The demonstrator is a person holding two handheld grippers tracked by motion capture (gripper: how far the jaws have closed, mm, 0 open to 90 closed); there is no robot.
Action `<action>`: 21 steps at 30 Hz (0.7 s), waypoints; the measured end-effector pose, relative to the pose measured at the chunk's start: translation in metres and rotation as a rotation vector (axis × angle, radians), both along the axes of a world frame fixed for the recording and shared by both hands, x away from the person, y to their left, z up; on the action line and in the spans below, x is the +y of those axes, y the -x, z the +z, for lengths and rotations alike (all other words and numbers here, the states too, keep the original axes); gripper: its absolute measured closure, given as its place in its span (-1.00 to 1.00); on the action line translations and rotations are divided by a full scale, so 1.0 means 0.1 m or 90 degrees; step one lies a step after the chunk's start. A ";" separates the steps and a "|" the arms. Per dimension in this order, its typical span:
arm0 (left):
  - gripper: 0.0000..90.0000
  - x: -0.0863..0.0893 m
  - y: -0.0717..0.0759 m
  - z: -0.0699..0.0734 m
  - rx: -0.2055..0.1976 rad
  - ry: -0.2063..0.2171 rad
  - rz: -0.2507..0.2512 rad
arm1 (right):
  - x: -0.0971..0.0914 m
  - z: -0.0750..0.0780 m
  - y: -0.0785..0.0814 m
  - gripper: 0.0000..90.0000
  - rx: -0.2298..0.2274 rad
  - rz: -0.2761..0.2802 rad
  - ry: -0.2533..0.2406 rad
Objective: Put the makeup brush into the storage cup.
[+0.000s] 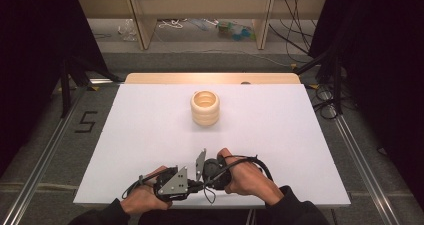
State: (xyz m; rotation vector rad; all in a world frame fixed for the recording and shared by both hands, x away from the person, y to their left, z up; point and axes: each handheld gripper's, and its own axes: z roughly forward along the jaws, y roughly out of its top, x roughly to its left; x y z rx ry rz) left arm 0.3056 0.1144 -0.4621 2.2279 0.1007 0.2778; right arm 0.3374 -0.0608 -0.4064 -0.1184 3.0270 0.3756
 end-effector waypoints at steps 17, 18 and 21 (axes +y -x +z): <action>0.86 0.12 -0.10 0.09 0.005 0.079 0.112 | -0.46 0.37 -0.13 -0.33 -0.050 -0.215 -0.202; 0.86 0.12 -0.11 0.09 0.002 0.083 0.121 | -0.46 0.37 -0.13 -0.33 -0.050 -0.215 -0.202; 0.85 0.14 -0.13 0.11 -0.002 0.094 0.142 | -0.60 0.38 -0.14 -0.40 -0.071 -0.301 -0.271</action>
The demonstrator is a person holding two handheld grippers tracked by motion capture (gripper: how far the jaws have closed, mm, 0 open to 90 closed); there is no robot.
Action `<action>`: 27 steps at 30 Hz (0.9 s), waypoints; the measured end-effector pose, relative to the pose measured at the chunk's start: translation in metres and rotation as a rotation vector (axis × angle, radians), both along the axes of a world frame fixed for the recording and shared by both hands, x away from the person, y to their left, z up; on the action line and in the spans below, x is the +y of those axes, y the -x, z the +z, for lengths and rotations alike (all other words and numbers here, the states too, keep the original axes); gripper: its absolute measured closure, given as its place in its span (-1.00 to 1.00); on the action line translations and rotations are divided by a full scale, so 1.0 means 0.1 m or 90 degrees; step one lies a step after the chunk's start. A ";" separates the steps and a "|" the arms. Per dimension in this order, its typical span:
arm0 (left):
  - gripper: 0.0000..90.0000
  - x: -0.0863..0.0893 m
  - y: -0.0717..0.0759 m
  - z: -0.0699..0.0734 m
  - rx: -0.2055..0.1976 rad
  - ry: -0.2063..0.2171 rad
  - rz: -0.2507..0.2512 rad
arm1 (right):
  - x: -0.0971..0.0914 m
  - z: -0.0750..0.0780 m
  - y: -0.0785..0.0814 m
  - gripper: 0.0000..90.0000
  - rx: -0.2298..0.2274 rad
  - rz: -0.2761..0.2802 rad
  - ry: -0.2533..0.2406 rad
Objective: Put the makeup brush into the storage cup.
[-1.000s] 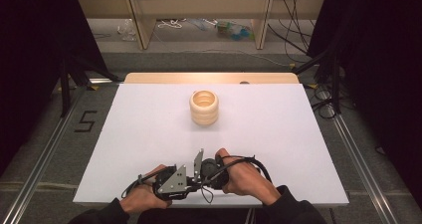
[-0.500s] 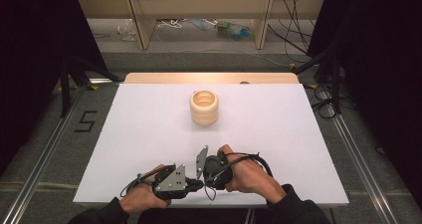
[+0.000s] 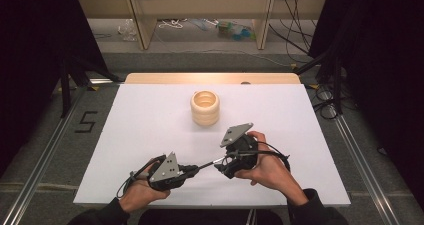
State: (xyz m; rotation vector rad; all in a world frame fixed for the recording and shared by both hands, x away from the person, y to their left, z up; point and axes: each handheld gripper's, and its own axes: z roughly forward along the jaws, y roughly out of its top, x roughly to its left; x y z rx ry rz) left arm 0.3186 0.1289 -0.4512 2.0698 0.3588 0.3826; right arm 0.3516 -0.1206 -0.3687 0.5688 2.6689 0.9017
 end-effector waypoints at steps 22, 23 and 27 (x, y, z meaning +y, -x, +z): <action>0.85 0.11 -0.06 0.08 0.021 0.132 0.094 | -0.43 -0.24 -0.03 -0.55 0.082 -0.148 -0.281; 0.85 0.12 -0.07 0.08 0.019 0.137 0.097 | -0.43 -0.26 -0.03 -0.56 0.086 -0.145 -0.284; 0.85 0.12 -0.06 0.09 0.010 0.151 0.108 | -0.39 -0.32 -0.02 -0.59 0.103 -0.146 -0.298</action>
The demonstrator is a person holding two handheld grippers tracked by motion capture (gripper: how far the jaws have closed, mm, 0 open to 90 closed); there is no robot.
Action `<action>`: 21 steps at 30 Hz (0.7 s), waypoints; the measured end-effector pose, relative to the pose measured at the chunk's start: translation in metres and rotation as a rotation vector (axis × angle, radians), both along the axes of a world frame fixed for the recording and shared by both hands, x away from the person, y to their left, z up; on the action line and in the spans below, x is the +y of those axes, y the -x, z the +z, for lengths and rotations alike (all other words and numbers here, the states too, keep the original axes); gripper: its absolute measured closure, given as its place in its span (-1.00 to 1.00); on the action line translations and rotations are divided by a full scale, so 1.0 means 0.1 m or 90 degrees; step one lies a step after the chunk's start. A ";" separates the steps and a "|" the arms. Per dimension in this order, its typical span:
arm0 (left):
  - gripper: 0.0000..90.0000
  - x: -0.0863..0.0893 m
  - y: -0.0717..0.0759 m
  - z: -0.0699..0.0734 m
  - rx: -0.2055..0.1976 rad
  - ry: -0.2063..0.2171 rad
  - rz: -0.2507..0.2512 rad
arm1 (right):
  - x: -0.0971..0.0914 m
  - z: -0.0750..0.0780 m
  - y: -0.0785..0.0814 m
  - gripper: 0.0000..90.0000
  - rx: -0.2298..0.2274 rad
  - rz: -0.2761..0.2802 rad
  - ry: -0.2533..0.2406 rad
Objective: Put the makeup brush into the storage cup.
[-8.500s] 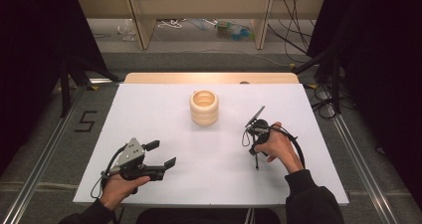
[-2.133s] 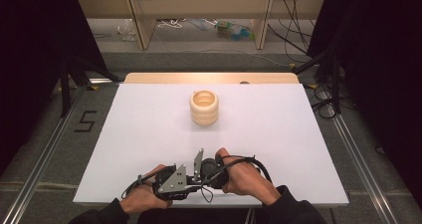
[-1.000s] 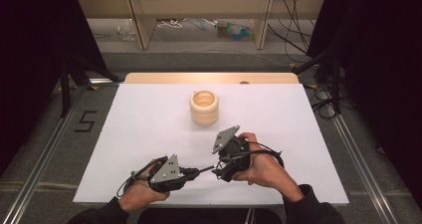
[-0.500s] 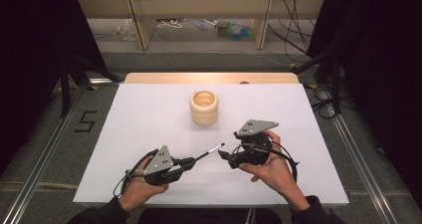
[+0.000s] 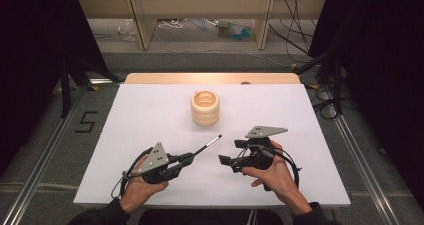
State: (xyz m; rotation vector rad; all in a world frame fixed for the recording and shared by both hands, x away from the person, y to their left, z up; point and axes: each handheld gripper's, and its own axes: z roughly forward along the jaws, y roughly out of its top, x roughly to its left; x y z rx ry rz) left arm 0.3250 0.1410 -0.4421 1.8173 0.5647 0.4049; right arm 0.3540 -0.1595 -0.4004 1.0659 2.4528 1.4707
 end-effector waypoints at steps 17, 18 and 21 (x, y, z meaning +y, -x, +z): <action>0.85 -0.06 0.07 0.02 -0.018 0.014 0.001 | 0.21 -0.17 0.01 -0.64 0.015 0.019 -0.125; 0.85 -0.07 0.07 0.02 -0.016 0.018 0.000 | 0.22 -0.17 0.00 -0.64 0.015 0.019 -0.130; 0.85 -0.08 0.08 0.02 -0.015 0.017 -0.002 | 0.24 -0.19 0.00 -0.64 0.017 0.009 -0.150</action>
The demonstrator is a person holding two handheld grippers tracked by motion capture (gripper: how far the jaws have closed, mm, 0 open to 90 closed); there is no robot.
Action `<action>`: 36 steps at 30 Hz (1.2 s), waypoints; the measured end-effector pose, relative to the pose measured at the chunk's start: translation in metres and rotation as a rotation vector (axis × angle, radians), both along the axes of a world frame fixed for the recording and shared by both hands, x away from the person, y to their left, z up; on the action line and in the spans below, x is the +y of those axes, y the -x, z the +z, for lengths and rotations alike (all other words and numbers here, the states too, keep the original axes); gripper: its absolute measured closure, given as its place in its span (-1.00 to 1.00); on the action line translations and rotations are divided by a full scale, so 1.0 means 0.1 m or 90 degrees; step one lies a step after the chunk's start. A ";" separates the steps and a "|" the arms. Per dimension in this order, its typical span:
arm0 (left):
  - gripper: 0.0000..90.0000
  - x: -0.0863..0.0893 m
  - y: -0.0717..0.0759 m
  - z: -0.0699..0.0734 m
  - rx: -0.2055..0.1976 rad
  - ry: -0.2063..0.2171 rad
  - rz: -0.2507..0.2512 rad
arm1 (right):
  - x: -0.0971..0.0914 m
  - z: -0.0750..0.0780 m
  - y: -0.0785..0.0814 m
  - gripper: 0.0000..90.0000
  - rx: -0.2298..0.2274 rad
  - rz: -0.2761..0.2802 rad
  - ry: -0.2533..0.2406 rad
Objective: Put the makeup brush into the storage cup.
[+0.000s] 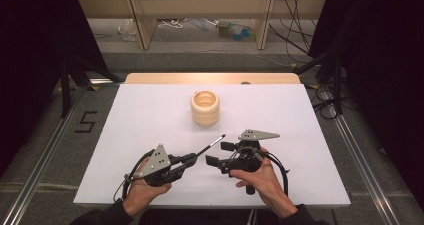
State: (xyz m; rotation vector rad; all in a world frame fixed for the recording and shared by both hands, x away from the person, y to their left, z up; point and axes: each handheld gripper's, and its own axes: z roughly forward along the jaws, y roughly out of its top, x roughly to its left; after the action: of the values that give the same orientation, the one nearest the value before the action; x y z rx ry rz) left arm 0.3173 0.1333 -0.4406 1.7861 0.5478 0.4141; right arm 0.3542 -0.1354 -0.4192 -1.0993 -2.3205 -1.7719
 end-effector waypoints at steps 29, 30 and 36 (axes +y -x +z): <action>0.85 -0.05 0.03 0.01 -0.011 0.009 -0.009 | 0.08 -0.09 -0.04 0.01 0.025 0.006 -0.088; 0.85 -0.05 0.03 0.01 -0.011 0.010 -0.010 | 0.08 -0.09 -0.04 0.03 0.030 0.006 -0.087; 0.85 -0.06 0.03 0.01 -0.014 0.012 -0.013 | 0.07 -0.10 -0.05 0.16 0.036 0.009 -0.103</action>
State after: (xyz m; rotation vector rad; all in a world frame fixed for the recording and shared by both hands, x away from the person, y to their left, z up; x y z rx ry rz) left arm 0.3144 0.1278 -0.4394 1.7654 0.5169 0.4124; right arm 0.3591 -0.1283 -0.4296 -1.0900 -2.1056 -1.8594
